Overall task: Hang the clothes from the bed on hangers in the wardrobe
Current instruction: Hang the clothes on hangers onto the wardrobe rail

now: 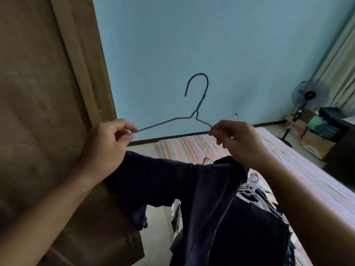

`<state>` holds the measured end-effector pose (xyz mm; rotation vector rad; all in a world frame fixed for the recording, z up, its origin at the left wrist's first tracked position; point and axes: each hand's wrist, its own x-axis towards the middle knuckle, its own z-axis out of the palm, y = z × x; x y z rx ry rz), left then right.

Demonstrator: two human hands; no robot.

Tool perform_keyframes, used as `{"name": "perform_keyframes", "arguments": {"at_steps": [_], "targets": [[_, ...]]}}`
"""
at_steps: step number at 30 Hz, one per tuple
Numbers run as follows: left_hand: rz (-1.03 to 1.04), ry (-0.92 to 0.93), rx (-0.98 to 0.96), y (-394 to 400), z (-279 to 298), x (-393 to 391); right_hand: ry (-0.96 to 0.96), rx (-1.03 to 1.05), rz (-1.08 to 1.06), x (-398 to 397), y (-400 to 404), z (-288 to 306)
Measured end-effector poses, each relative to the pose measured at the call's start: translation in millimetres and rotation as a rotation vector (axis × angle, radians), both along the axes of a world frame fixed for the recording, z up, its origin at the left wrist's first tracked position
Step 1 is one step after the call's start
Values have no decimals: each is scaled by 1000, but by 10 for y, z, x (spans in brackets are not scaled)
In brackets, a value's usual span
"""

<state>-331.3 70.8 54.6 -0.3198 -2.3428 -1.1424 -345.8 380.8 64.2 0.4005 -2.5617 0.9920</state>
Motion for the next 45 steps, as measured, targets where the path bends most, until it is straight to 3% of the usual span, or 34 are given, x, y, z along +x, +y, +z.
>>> {"name": "perform_keyframes", "arguments": {"at_steps": [15, 22, 32, 38, 45], "targets": [[356, 89, 156, -1124, 379, 889, -53, -82, 638, -429, -1495, 601], [571, 99, 89, -1453, 393, 1316, -58, -78, 879, -498, -2154, 642], [821, 136, 124, -1831, 339, 1933, -105, -92, 1129, -224, -3108, 567], [873, 163, 135, -2266, 275, 2316, -47, -51, 1177, 142, -3638, 540], [857, 112, 110, -2951, 228, 2821, -164, -80, 1245, 648, -4307, 543]]}}
